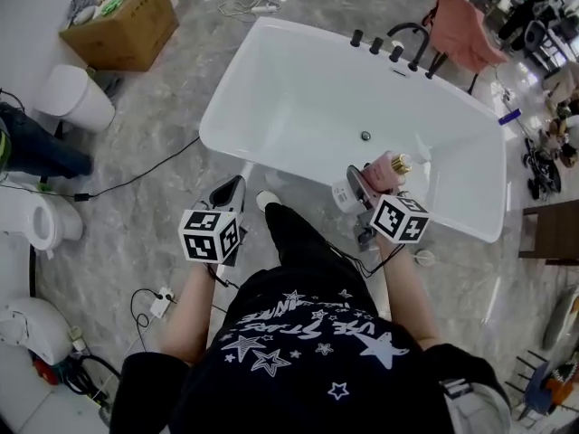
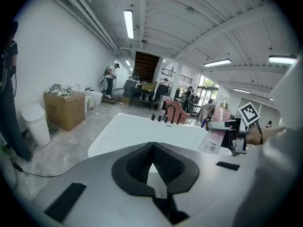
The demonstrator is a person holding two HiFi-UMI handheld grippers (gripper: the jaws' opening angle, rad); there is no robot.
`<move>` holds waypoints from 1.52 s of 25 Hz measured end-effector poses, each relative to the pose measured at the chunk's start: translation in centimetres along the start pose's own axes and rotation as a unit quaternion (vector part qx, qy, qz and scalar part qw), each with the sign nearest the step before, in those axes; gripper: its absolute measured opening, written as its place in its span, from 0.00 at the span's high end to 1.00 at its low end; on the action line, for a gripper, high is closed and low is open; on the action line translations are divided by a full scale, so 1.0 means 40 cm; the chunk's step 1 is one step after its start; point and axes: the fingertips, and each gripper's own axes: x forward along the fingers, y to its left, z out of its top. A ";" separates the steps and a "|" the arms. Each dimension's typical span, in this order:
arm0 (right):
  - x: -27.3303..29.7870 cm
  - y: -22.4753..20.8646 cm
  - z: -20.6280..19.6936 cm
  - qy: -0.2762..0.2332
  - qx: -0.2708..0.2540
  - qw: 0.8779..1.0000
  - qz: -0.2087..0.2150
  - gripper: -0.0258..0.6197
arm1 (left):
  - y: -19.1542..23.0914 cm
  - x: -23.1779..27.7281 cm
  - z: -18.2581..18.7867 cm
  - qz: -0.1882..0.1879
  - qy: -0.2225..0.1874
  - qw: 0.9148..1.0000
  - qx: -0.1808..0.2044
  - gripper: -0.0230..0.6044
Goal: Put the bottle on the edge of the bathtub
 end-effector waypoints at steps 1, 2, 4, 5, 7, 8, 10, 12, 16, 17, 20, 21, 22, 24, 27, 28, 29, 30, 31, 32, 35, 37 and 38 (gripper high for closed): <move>0.039 0.000 0.009 0.003 0.001 1.000 0.004 0.62 | 0.023 0.016 0.010 0.004 0.001 1.000 -0.004 0.94; 0.078 -0.003 0.018 0.006 0.002 1.000 0.006 0.62 | 0.045 0.035 0.020 0.008 0.001 1.000 -0.008 0.94; 0.156 -0.013 0.039 0.012 0.007 1.000 0.008 0.62 | 0.092 0.078 0.045 0.014 0.002 1.000 -0.014 0.94; 0.196 -0.020 0.052 0.014 0.009 1.000 0.009 0.62 | 0.117 0.102 0.060 0.018 0.002 1.000 -0.016 0.94; 0.274 -0.037 0.091 0.017 0.009 1.000 0.011 0.62 | 0.165 0.156 0.097 0.026 0.004 0.999 -0.018 0.94; 0.312 -0.047 0.114 0.017 0.007 1.000 0.013 0.62 | 0.187 0.185 0.117 0.030 0.007 0.999 -0.019 0.94; 0.389 -0.067 0.164 0.015 0.005 1.000 0.015 0.62 | 0.227 0.247 0.160 0.033 0.016 0.999 -0.017 0.94; 0.472 -0.083 0.205 0.015 0.004 1.000 0.015 0.62 | 0.268 0.311 0.204 0.032 0.026 0.999 -0.010 0.94; 0.631 -0.110 0.257 0.022 -0.005 1.000 0.005 0.62 | 0.344 0.433 0.280 0.018 0.035 0.999 -0.003 0.94; 0.664 -0.114 0.267 0.024 -0.003 1.000 0.003 0.62 | 0.358 0.460 0.298 0.016 0.037 0.999 -0.003 0.94; 0.761 -0.129 0.294 0.031 0.006 0.999 0.003 0.62 | 0.398 0.550 0.351 0.009 0.044 0.999 0.004 0.94; 0.795 -0.137 0.298 0.034 0.009 0.999 0.005 0.62 | 0.413 0.581 0.364 0.008 0.046 0.999 0.005 0.94; 0.830 -0.148 0.301 0.038 0.010 0.999 0.006 0.62 | 0.428 0.614 0.375 0.007 0.047 0.999 0.005 0.94; 0.901 -0.175 0.308 0.043 0.008 0.999 0.005 0.62 | 0.459 0.677 0.395 0.006 0.047 0.999 0.001 0.94; 1.002 -0.205 0.332 0.042 -0.003 0.999 -0.001 0.62 | 0.506 0.750 0.421 0.005 0.047 0.999 -0.005 0.94; 1.035 -0.213 0.343 0.040 -0.007 0.999 -0.003 0.62 | 0.524 0.769 0.425 0.005 0.049 0.999 -0.006 0.94; 1.069 -0.221 0.353 0.036 -0.011 0.999 -0.006 0.62 | 0.543 0.787 0.426 0.006 0.052 0.999 -0.007 0.94; 1.103 -0.231 0.362 0.033 -0.014 0.999 -0.009 0.62 | 0.562 0.806 0.425 0.008 0.055 0.998 -0.007 0.94; 1.138 -0.243 0.371 0.030 -0.017 0.999 -0.013 0.62 | 0.580 0.826 0.422 0.010 0.060 0.998 -0.008 0.94; 1.172 -0.256 0.380 0.028 -0.020 0.999 -0.017 0.62 | 0.597 0.846 0.417 0.012 0.065 0.998 -0.008 0.94; 1.278 -0.293 0.405 0.020 -0.036 0.999 -0.028 0.62 | 0.648 0.908 0.406 0.016 0.076 0.997 -0.011 0.94; 1.346 -0.315 0.421 0.012 -0.049 0.998 -0.033 0.62 | 0.677 0.948 0.402 0.017 0.077 0.997 -0.012 0.94; 1.378 -0.326 0.429 0.008 -0.055 0.998 -0.035 0.62 | 0.689 0.967 0.401 0.017 0.077 0.997 -0.011 0.94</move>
